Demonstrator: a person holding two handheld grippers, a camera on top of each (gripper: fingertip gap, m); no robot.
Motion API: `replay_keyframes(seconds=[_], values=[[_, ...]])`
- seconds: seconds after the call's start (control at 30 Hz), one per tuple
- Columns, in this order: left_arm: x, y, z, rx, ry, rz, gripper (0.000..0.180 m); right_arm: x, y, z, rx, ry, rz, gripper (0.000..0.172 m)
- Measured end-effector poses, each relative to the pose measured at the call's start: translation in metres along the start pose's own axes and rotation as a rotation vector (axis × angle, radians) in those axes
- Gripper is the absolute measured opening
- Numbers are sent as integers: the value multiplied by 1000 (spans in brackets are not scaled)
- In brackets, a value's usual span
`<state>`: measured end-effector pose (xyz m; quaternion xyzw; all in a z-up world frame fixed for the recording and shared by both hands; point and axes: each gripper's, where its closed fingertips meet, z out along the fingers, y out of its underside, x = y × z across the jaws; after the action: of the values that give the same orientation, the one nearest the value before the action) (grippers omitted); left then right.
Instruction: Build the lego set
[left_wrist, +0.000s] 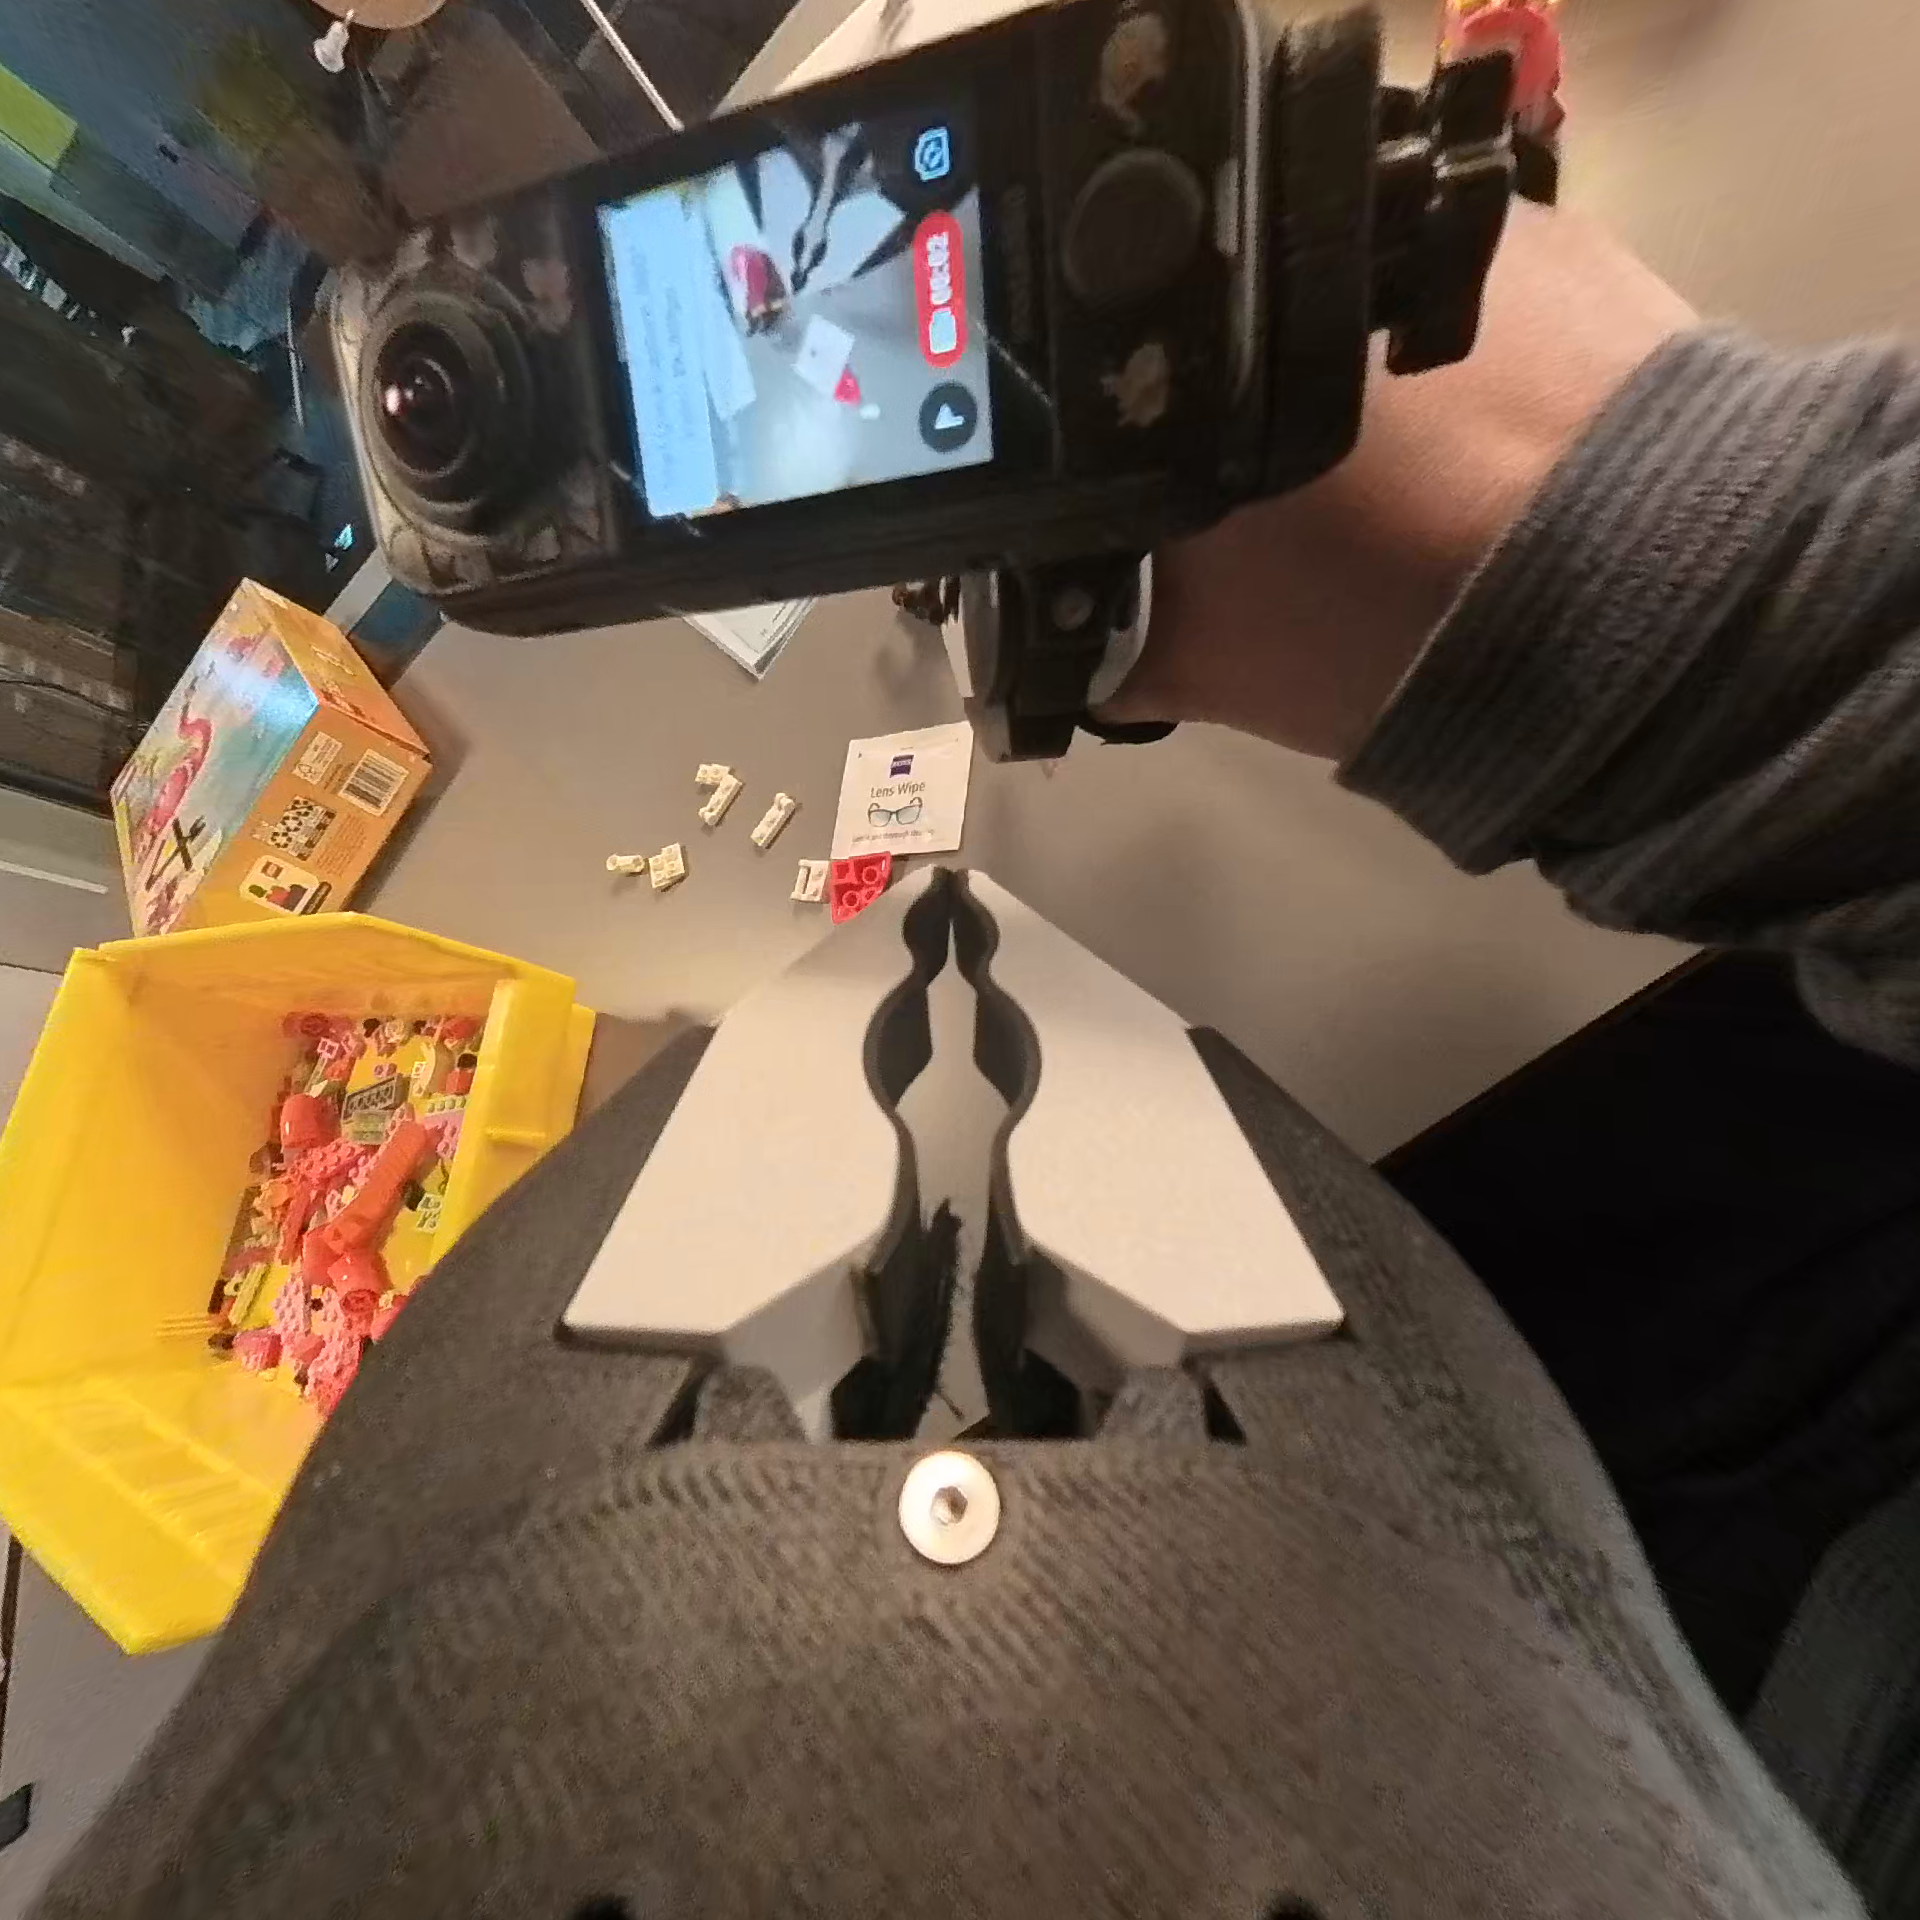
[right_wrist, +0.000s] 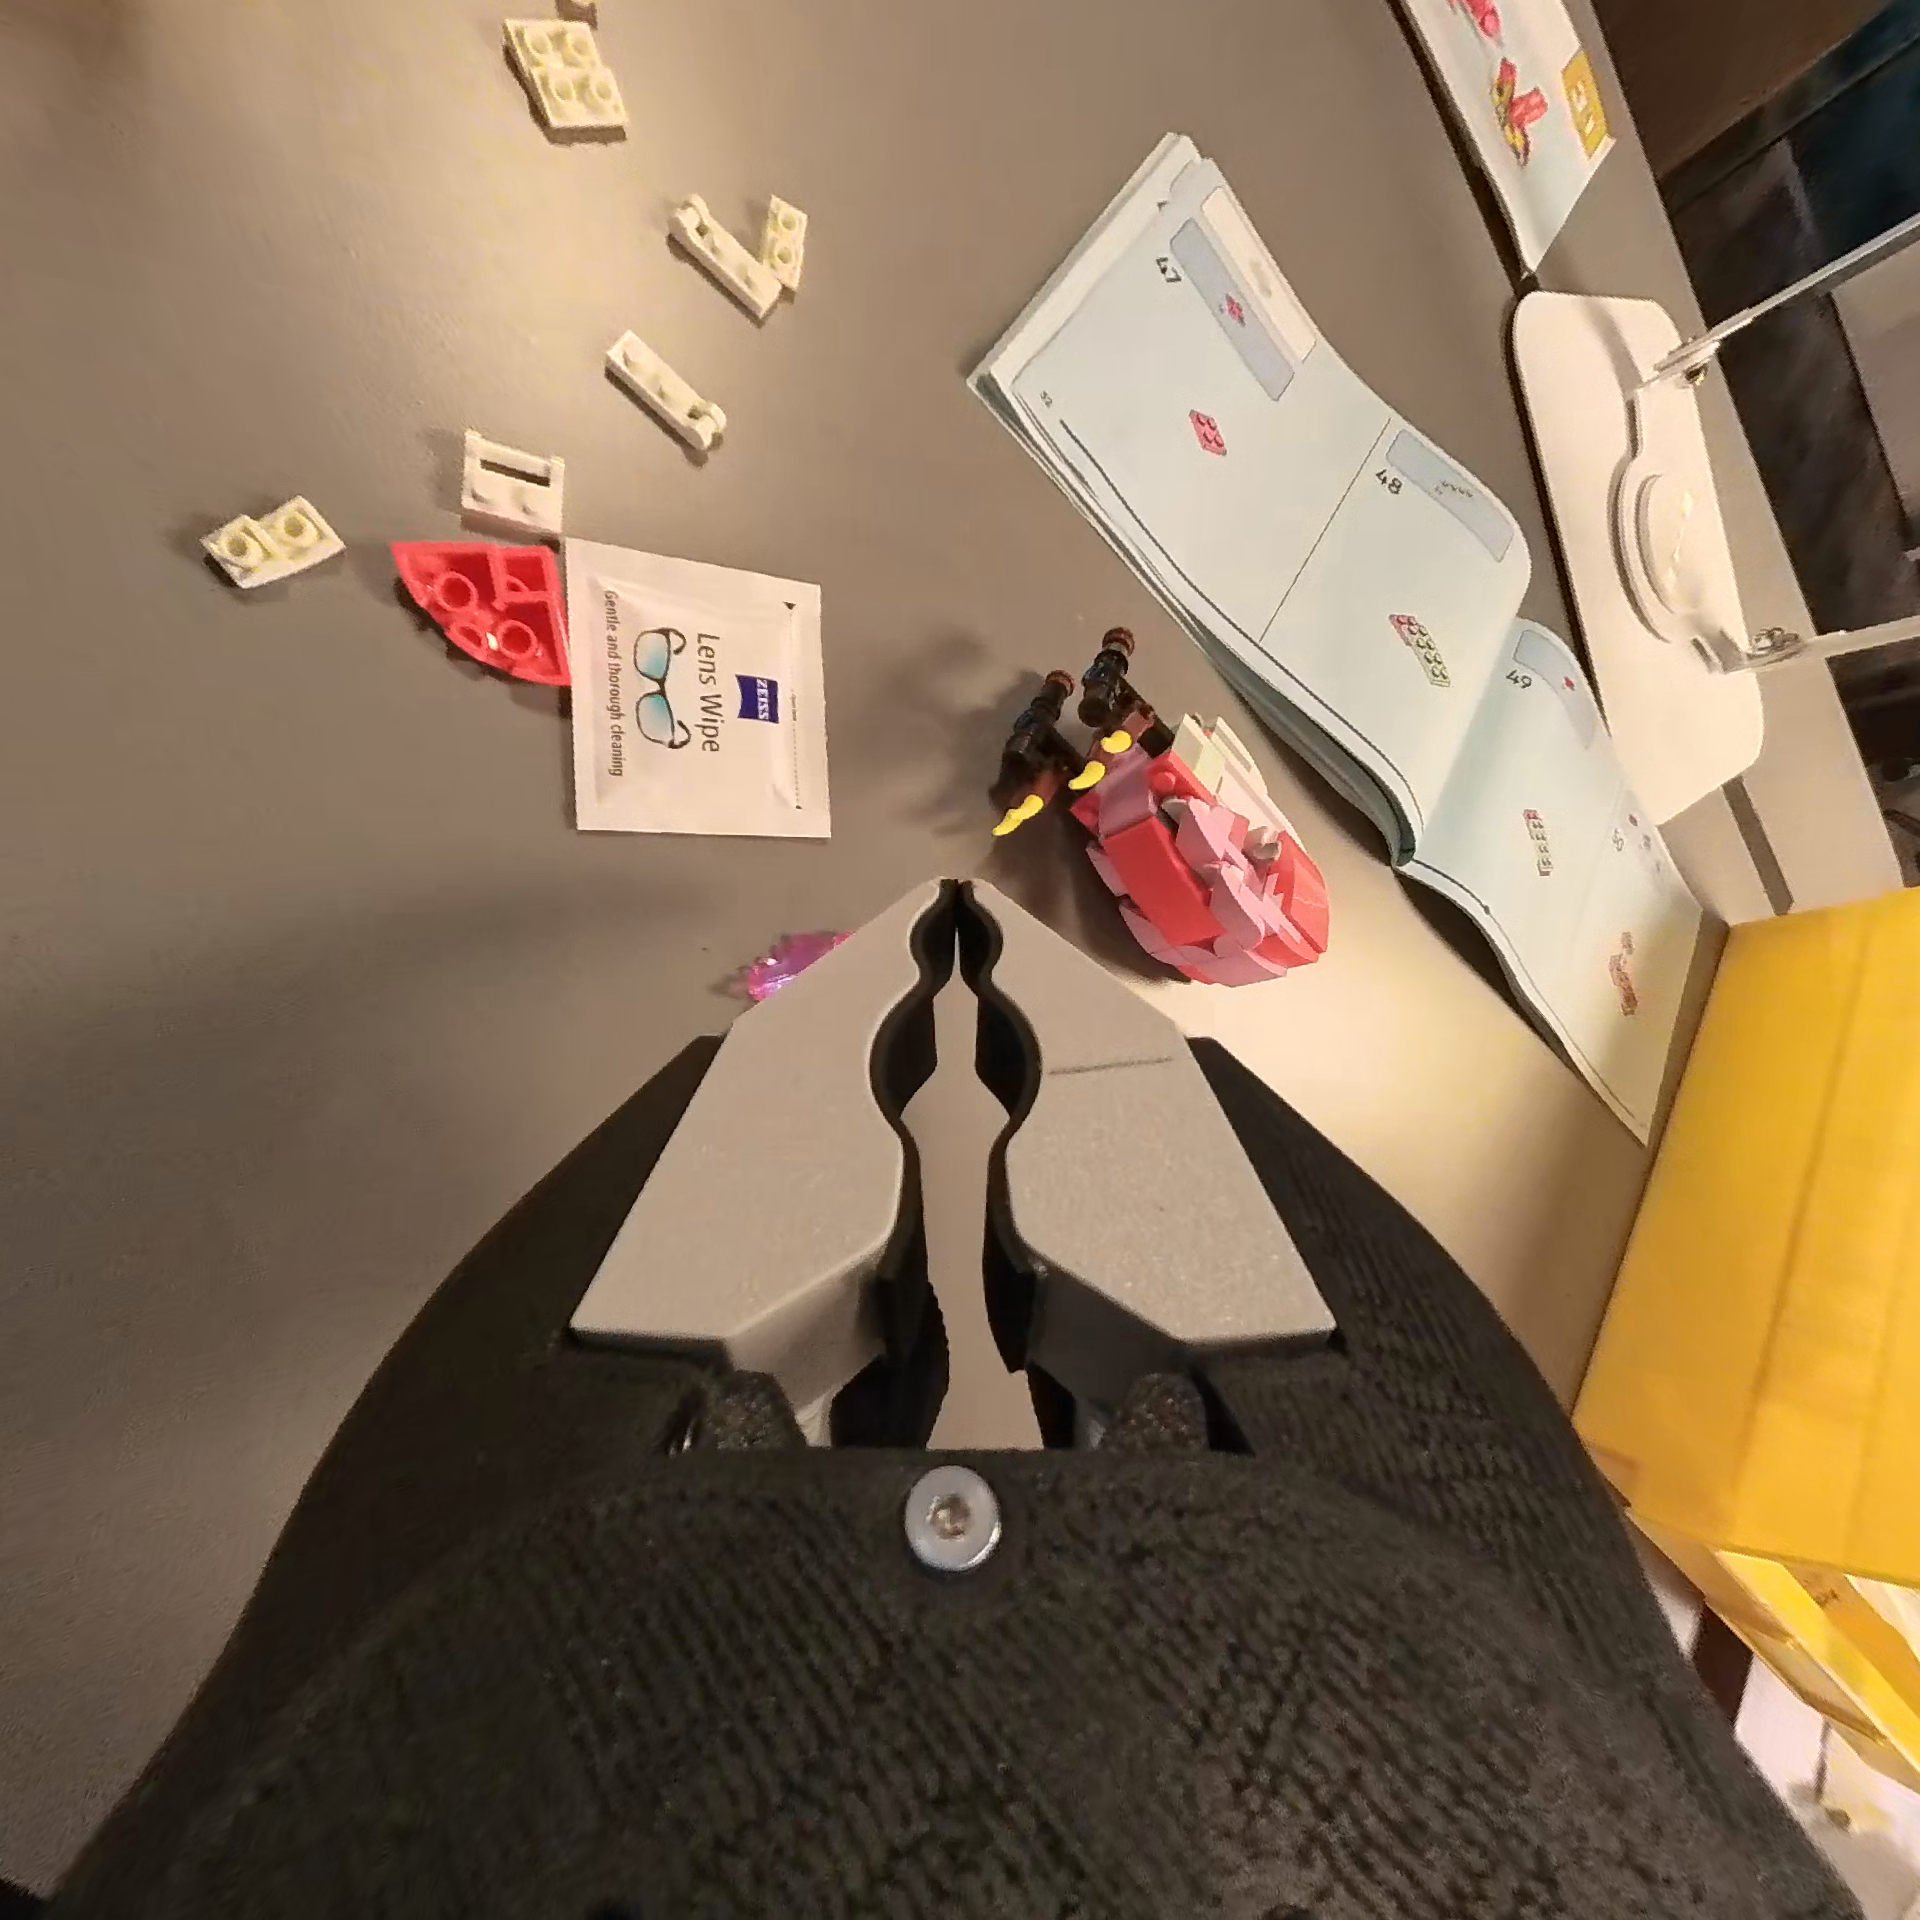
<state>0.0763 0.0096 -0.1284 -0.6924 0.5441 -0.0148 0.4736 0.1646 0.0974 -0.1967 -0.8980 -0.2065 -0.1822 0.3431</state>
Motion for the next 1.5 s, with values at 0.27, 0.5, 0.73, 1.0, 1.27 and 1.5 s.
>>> replay_keyframes(seconds=[0.27,0.5,0.73,1.0,1.27,1.5], values=[[-18,10,4,11,-26,-69,0,-1,-8,-2,92,-46,39,0],[-88,41,21,256,-63,-445,0,95,-21,-58,721,88,326,0],[-122,51,60,409,-139,-461,0,150,11,-92,1048,314,331,0],[-125,32,91,526,11,-541,16,169,35,-71,1061,332,453,0],[-126,24,79,646,10,-535,30,172,32,-82,1138,355,453,5],[-120,21,79,649,25,-501,31,128,-6,-87,1237,163,316,21]])
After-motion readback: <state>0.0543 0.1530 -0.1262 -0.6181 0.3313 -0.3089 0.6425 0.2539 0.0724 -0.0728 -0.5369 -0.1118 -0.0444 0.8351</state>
